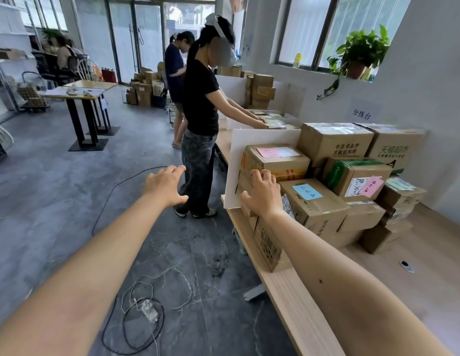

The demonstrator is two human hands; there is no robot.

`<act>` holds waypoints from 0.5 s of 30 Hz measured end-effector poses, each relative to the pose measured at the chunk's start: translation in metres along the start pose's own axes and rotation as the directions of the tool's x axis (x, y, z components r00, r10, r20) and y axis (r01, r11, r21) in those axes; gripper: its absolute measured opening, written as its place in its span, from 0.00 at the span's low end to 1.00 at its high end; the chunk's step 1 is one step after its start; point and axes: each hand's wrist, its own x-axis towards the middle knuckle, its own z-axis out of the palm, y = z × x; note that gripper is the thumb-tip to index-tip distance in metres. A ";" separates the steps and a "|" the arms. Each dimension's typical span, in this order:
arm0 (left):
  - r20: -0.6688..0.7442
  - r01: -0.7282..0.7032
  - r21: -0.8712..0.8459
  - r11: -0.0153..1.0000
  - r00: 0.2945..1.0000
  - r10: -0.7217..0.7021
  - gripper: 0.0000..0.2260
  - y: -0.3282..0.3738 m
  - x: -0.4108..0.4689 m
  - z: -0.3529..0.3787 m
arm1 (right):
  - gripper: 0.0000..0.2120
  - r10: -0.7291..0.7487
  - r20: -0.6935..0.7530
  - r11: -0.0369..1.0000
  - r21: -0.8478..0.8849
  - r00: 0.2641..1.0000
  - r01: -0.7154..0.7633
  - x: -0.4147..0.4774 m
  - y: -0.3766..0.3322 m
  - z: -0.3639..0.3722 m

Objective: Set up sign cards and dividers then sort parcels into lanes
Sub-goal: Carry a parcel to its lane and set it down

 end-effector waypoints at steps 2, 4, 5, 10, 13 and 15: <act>0.013 0.002 -0.027 1.000 1.000 -0.001 0.37 0.004 0.016 0.004 | 0.25 0.017 -0.016 0.998 0.057 1.000 -0.016 0.013 0.005 0.004; 0.029 0.009 -0.066 0.998 1.000 -0.007 0.38 0.010 0.034 0.006 | 0.25 0.066 -0.028 0.989 0.132 0.997 -0.062 0.027 0.011 0.007; 0.033 0.008 -0.084 0.996 0.999 -0.005 0.38 0.014 0.045 0.008 | 0.25 0.098 -0.034 0.982 0.166 0.995 -0.091 0.036 0.015 0.009; 0.024 -0.049 -0.170 0.984 0.998 0.054 0.37 0.045 0.101 0.020 | 0.27 0.167 -0.087 0.959 0.246 0.982 -0.141 0.087 0.036 0.014; -0.003 -0.115 -0.210 0.971 0.993 0.117 0.36 0.070 0.141 0.024 | 0.26 0.185 -0.146 0.955 0.259 0.972 -0.143 0.120 0.053 0.012; -0.031 -0.158 -0.234 0.959 0.987 0.155 0.34 0.085 0.168 0.023 | 0.26 0.200 -0.185 0.954 0.260 0.962 -0.148 0.141 0.064 0.010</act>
